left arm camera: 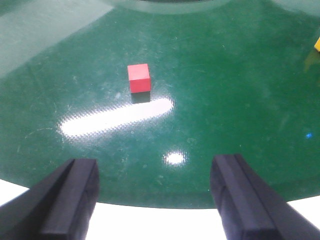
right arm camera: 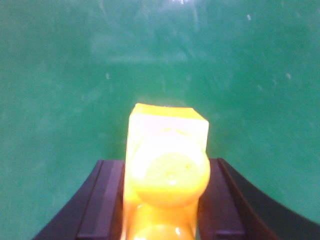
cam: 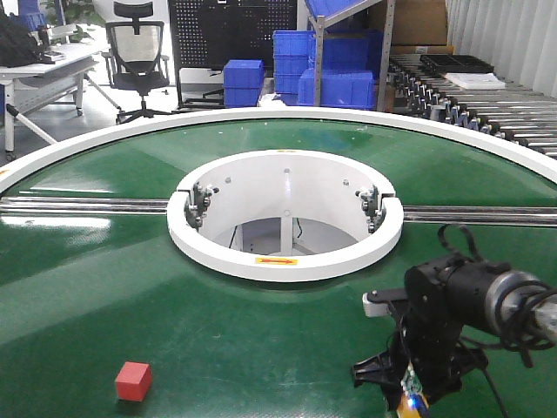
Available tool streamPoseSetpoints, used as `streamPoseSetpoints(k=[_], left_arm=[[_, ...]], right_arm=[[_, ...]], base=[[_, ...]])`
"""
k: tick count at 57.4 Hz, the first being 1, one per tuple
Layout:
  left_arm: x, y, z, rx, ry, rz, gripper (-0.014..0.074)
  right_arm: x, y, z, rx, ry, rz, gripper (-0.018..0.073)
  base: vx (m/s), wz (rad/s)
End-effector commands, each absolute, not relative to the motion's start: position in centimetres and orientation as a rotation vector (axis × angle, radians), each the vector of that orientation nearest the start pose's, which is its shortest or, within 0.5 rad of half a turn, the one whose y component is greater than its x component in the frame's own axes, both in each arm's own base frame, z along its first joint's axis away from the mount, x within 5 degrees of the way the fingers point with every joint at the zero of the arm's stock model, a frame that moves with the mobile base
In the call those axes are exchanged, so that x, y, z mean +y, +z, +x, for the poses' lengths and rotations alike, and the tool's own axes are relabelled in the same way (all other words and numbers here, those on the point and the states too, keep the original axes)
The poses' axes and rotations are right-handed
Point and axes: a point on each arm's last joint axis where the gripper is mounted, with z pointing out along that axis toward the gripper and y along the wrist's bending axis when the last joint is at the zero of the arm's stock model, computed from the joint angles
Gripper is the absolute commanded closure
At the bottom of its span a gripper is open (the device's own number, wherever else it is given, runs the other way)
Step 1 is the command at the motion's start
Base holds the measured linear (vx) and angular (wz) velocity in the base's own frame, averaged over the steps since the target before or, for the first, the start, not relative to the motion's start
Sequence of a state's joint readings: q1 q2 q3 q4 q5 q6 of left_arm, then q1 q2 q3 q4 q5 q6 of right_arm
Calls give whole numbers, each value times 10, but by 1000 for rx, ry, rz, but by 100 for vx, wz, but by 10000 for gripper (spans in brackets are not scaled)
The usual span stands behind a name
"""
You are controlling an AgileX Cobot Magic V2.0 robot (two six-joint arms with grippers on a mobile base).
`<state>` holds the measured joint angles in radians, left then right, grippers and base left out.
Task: Pick red and yellow blocks into blue bin
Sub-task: 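Lift the yellow brick off the table with the right gripper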
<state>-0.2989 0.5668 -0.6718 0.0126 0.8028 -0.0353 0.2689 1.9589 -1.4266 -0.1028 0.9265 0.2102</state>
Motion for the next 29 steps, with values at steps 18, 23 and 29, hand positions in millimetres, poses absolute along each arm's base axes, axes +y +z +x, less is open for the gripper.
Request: streamPoseSetpoints(k=[18, 23, 29], left_arm=[[-32, 335, 103, 2092, -195, 292, 24], [-36, 331, 113, 2130, -198, 294, 24], [-42, 325, 131, 2190, -190, 303, 24]], right_arm=[[79, 315, 302, 2488, -14, -496, 418], [76, 326, 278, 2397, 9, -595, 417], [74, 333, 254, 2341, 41, -678, 414]], base=[[0, 0], [0, 0], [0, 0]])
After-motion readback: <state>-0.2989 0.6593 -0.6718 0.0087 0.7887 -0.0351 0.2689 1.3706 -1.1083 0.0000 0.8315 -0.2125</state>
